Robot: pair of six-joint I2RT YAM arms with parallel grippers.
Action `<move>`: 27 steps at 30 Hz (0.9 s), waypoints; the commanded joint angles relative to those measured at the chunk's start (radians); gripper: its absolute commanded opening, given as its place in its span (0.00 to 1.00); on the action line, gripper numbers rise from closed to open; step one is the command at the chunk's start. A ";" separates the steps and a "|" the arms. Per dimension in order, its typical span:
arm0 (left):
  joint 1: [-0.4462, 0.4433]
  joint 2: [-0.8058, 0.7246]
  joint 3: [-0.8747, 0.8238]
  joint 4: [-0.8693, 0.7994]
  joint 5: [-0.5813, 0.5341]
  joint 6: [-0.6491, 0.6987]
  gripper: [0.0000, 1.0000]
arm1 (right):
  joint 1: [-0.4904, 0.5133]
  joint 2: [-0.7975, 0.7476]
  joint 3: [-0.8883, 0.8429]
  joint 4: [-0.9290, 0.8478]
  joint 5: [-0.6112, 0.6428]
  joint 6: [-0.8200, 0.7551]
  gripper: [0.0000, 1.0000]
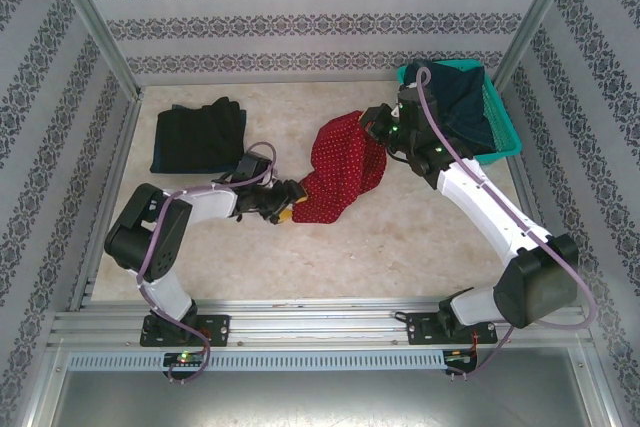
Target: Fold and stack the skirts
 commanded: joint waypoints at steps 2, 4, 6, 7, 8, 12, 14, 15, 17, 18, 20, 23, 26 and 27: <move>-0.016 -0.033 -0.036 -0.062 0.002 -0.015 0.64 | -0.001 -0.020 -0.020 0.040 0.038 -0.003 0.00; -0.015 -0.076 -0.060 -0.097 -0.025 0.001 0.74 | -0.002 -0.016 -0.012 0.051 0.037 -0.006 0.00; -0.016 -0.143 -0.076 -0.125 -0.065 0.075 0.87 | 0.000 -0.005 0.003 0.061 0.031 -0.009 0.00; -0.019 -0.175 -0.076 -0.136 -0.086 0.126 0.91 | 0.001 0.002 0.011 0.061 0.028 -0.011 0.00; -0.026 -0.210 -0.073 -0.151 -0.119 0.205 0.93 | 0.001 0.010 0.017 0.065 0.026 -0.012 0.00; -0.113 -0.325 -0.032 -0.276 -0.353 0.529 0.97 | -0.002 0.043 0.055 0.083 0.019 -0.024 0.00; -0.170 -0.358 -0.027 -0.274 -0.415 0.667 0.97 | -0.005 0.061 0.093 0.078 0.014 -0.037 0.00; -0.200 -0.366 -0.027 -0.263 -0.446 0.719 0.98 | -0.005 0.070 0.115 0.073 0.013 -0.044 0.00; -0.243 -0.356 -0.012 -0.250 -0.474 0.793 0.98 | -0.002 0.085 0.146 0.074 0.006 -0.051 0.00; -0.265 -0.343 0.003 -0.244 -0.483 0.822 0.98 | -0.002 0.094 0.160 0.076 0.002 -0.053 0.00; -0.311 -0.314 0.022 -0.211 -0.495 0.872 0.98 | 0.000 0.107 0.177 0.077 -0.002 -0.055 0.00; -0.387 -0.258 0.046 -0.126 -0.550 0.910 0.98 | 0.002 0.117 0.184 0.080 -0.005 -0.054 0.00; -0.444 -0.179 0.087 -0.051 -0.636 0.917 0.97 | 0.001 0.121 0.179 0.084 -0.009 -0.048 0.00; -0.463 -0.150 0.099 -0.026 -0.676 0.921 0.96 | 0.001 0.119 0.176 0.087 -0.009 -0.047 0.00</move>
